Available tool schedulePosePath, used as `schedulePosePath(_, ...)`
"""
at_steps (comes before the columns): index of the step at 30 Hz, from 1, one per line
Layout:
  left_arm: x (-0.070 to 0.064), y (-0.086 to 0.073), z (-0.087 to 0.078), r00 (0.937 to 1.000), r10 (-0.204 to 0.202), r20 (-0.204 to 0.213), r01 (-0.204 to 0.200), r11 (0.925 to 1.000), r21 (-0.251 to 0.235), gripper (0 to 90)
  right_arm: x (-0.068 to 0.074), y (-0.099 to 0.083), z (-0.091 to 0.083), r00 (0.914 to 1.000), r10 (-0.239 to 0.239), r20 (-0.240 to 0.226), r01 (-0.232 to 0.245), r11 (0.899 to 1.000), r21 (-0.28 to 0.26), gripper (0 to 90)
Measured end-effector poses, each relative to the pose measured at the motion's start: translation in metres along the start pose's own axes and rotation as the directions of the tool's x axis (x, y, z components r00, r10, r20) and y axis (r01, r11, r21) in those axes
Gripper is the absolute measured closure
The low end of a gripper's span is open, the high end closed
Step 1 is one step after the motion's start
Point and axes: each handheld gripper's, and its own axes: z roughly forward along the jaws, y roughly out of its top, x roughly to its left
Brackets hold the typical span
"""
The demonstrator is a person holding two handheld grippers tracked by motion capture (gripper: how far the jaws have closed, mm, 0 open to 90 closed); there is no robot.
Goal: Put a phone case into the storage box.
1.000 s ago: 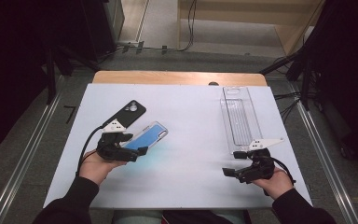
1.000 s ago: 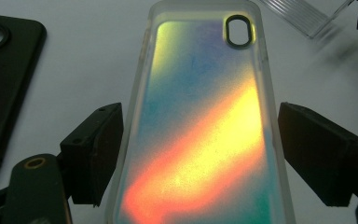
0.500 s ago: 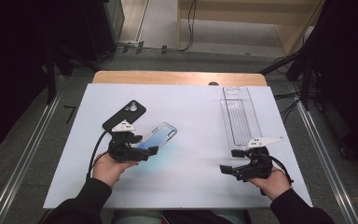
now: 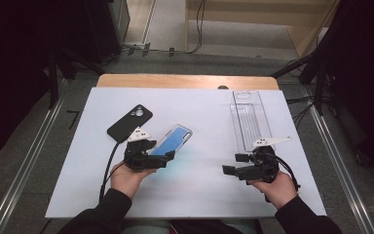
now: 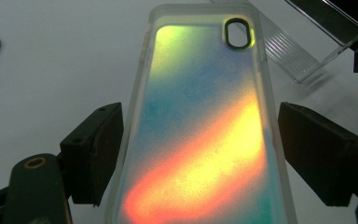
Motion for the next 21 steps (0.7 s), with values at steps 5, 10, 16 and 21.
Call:
schedulePosePath(5, -0.006, -0.003, 0.006, 0.9999, -0.01, -0.013, 0.009, 0.9995, -0.03, 17.1, 0.003, 0.005, 0.004, 0.9992, 0.021, 0.034, -0.021, 1.0, -0.019, 13.8)
schedulePosePath(10, -0.009, -0.006, 0.011, 0.9994, -0.028, -0.02, 0.027, 0.9986, -0.046, 17.1, 0.007, 0.013, 0.007, 0.9974, 0.068, 0.024, -0.068, 0.997, -0.024, 13.9)
schedulePosePath(16, -0.013, -0.011, 0.016, 0.9978, -0.057, -0.035, 0.054, 0.9955, -0.077, 17.1, 0.009, 0.021, 0.012, 0.9965, 0.084, 0.004, -0.084, 0.996, -0.016, 18.7)
schedulePosePath(21, -0.019, -0.012, 0.02, 0.9976, -0.047, -0.051, 0.041, 0.9939, -0.103, 17.1, 0.01, 0.025, 0.018, 0.994, 0.11, 0.007, -0.109, 0.994, -0.024, 18.7)
